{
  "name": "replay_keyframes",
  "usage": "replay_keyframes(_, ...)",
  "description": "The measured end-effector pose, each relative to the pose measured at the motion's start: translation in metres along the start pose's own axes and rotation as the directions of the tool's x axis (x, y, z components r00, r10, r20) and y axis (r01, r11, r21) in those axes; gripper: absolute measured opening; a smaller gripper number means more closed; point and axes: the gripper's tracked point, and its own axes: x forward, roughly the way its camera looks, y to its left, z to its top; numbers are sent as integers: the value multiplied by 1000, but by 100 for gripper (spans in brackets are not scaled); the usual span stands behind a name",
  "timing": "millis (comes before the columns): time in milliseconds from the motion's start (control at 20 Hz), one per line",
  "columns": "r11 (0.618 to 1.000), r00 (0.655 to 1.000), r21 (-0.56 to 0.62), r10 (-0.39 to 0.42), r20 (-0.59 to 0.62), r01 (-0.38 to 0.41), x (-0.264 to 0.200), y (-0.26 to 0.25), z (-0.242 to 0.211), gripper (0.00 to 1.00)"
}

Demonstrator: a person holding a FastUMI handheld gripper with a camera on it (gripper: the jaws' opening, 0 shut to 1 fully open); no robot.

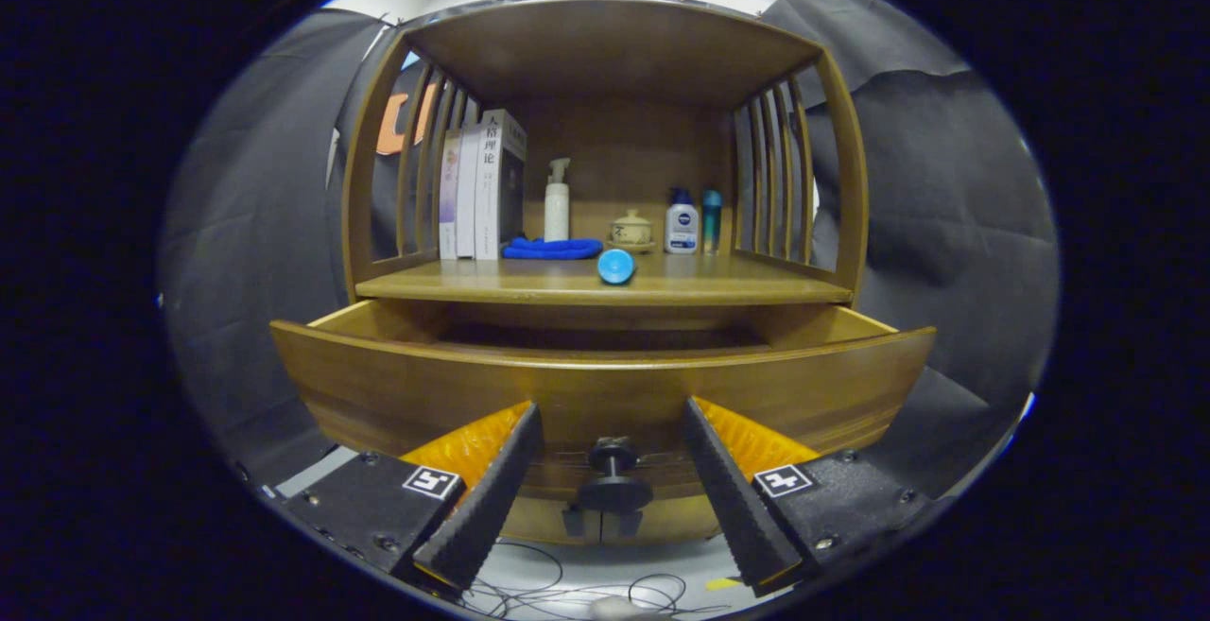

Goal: Pull open the drawer, take out the items inside it, and place them on the countertop above the cabinet.

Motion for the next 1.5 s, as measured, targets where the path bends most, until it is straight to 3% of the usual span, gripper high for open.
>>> replay_keyframes(900, 1000, 1000, 11, -2, 25, 1, 93, 4, 23, 98)
replay_keyframes(1200, 999, 998, 40, 20, 54, -22, 99, 2, 24, 98)
replay_keyframes(1500, 999, 1000, 51, 13, -4, -13, 92, -3, 30, 98)
